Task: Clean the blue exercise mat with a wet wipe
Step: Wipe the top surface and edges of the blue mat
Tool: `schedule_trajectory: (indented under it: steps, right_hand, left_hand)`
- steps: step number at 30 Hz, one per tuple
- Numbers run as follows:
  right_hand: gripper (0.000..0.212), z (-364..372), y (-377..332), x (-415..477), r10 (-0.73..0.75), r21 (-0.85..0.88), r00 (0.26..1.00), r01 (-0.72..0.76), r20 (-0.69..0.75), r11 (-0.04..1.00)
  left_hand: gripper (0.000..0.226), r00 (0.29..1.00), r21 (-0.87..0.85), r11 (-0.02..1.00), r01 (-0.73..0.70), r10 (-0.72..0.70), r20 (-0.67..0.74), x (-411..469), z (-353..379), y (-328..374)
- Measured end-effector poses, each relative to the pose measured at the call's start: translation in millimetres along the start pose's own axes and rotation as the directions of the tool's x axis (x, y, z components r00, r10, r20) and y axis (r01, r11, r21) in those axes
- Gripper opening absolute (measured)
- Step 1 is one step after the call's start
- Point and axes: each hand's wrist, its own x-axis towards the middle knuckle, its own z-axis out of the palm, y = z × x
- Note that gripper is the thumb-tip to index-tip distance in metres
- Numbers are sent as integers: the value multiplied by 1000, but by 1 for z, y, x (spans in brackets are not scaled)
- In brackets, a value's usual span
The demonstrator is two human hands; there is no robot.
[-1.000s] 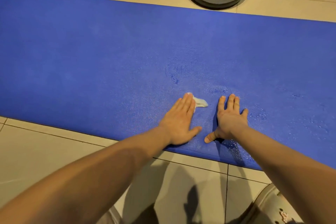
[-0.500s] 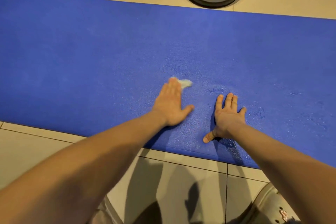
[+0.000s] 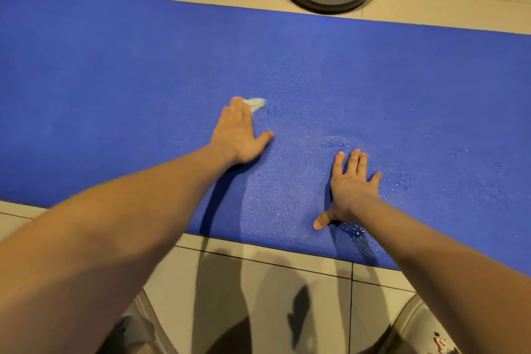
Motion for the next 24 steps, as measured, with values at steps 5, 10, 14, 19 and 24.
schedule_trajectory:
  steps: [5, 10, 14, 19, 24]
  right_hand:
    - [179, 0, 1, 0, -3, 0, 1000, 3, 4, 1000]
    - [177, -2, 1, -1, -8, 5, 1000, 8, 10, 1000]
    - [177, 1, 3, 0, -17, 19, 1000, 17, 2, 1000]
    - [178, 2, 4, 2, -31, 24, 999, 32, -14, 999]
    - [179, 4, 5, 1, -36, 32, 999, 36, -22, 999]
  left_hand:
    - [87, 896, 88, 911, -402, 371, 245, -48, 37, 83]
    - [79, 965, 109, 959, -263, 262, 22, -7, 3, 3]
    - [84, 985, 177, 974, 142, -156, 68, 26, -11, -41]
    - [86, 981, 115, 977, -178, 167, 100, 20, 8, 35]
    - [78, 784, 201, 768, -608, 541, 304, -3, 15, 51]
